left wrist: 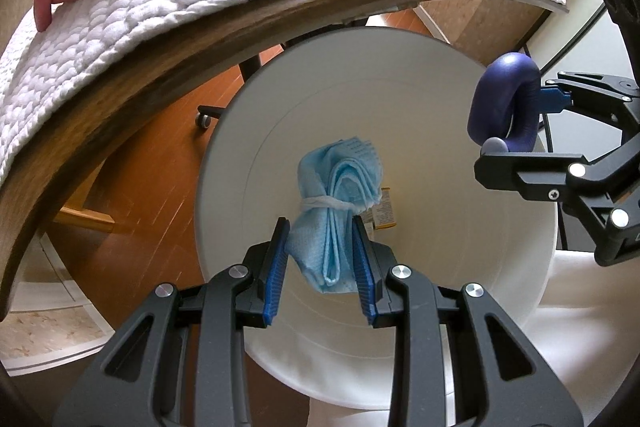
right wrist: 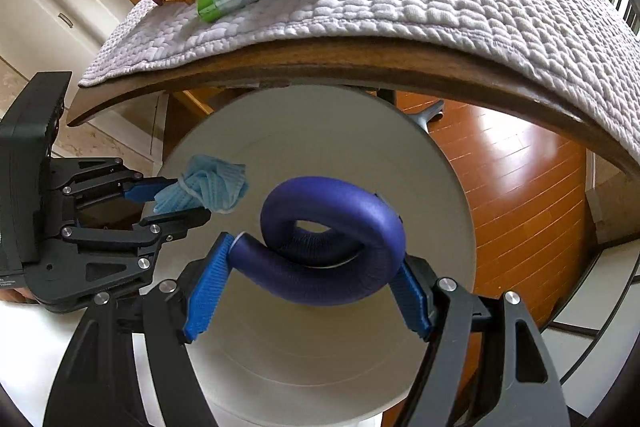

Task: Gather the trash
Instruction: 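Lower the blue mask and purple ring into the white bin, then open both tools to drop the mask and purple ring into the bin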

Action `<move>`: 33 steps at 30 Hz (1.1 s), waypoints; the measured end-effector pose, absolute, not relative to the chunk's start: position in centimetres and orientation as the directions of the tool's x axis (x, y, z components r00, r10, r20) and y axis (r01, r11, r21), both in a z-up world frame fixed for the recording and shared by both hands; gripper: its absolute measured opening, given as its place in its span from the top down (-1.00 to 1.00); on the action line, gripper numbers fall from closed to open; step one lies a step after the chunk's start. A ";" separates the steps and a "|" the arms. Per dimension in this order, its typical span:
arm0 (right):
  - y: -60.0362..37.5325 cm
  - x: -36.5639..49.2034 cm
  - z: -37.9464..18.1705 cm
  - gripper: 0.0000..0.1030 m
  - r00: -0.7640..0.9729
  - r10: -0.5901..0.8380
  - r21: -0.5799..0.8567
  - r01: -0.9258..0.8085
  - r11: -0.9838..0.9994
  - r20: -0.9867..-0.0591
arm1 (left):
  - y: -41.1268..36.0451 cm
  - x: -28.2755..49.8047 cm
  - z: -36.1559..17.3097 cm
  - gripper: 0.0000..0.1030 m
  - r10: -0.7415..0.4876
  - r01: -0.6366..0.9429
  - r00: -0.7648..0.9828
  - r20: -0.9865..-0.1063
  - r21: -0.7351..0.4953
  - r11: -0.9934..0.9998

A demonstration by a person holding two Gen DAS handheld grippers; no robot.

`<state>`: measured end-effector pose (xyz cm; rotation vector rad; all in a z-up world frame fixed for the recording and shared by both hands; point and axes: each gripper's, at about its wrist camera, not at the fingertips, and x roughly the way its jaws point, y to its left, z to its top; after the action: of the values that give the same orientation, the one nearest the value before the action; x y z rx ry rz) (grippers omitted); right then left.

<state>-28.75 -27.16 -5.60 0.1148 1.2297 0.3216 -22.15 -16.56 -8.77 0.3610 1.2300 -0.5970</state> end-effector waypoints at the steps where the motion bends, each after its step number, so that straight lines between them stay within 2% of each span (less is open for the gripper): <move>1: -27.2 -28.7 -5.7 -0.41 0.295 0.302 0.258 -0.180 0.949 -0.906 | -16.6 -22.2 -8.9 0.35 -0.229 0.605 0.211 -0.950 -0.057 0.794; 12: -27.7 -28.6 -6.0 -0.42 0.286 0.296 0.257 -0.168 0.952 -0.911 | -16.9 -22.4 -9.0 0.30 -0.219 0.613 0.212 -0.953 -0.045 0.789; 15: -27.8 -28.6 -6.2 -0.47 0.285 0.291 0.254 -0.158 0.954 -0.913 | -16.7 -22.3 -8.8 0.08 -0.218 0.614 0.216 -0.952 -0.041 0.788; 16: -27.9 -28.6 -6.2 -0.52 0.285 0.291 0.257 -0.153 0.954 -0.913 | -16.7 -22.3 -8.7 -0.05 -0.218 0.614 0.219 -0.951 -0.039 0.788; 17: -28.1 -28.6 -6.3 -0.60 0.289 0.289 0.256 -0.148 0.955 -0.913 | -16.7 -22.3 -8.5 -0.09 -0.220 0.615 0.223 -0.950 -0.038 0.788; 21: -28.5 -28.4 -6.1 -0.65 0.303 0.286 0.254 -0.143 0.957 -0.909 | -16.5 -22.3 -8.3 -0.13 -0.217 0.619 0.230 -0.949 -0.030 0.784; 23: -28.6 -28.3 -5.7 -0.68 0.307 0.282 0.249 -0.143 0.958 -0.909 | -16.3 -22.3 -8.2 -0.37 -0.219 0.618 0.237 -0.947 -0.027 0.786; 26: -28.6 -28.2 -5.2 -0.71 0.319 0.268 0.234 -0.141 0.962 -0.909 | -15.9 -22.2 -7.6 -0.62 -0.239 0.617 0.251 -0.938 -0.036 0.786; 32: -28.7 -29.3 -1.9 -0.74 0.408 0.231 0.167 -0.186 0.968 -0.884 | -14.2 -22.5 -4.7 -0.68 -0.307 0.624 0.274 -0.911 -0.075 0.778; 33: -28.8 -29.5 -0.7 -0.81 0.443 0.218 0.145 -0.194 0.970 -0.870 | -13.9 -22.7 -3.9 -0.68 -0.326 0.629 0.282 -0.903 -0.083 0.773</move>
<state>-29.50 -28.83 -0.72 0.0248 1.0825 0.2554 -22.69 -13.85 -3.93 0.3161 1.1141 -0.6540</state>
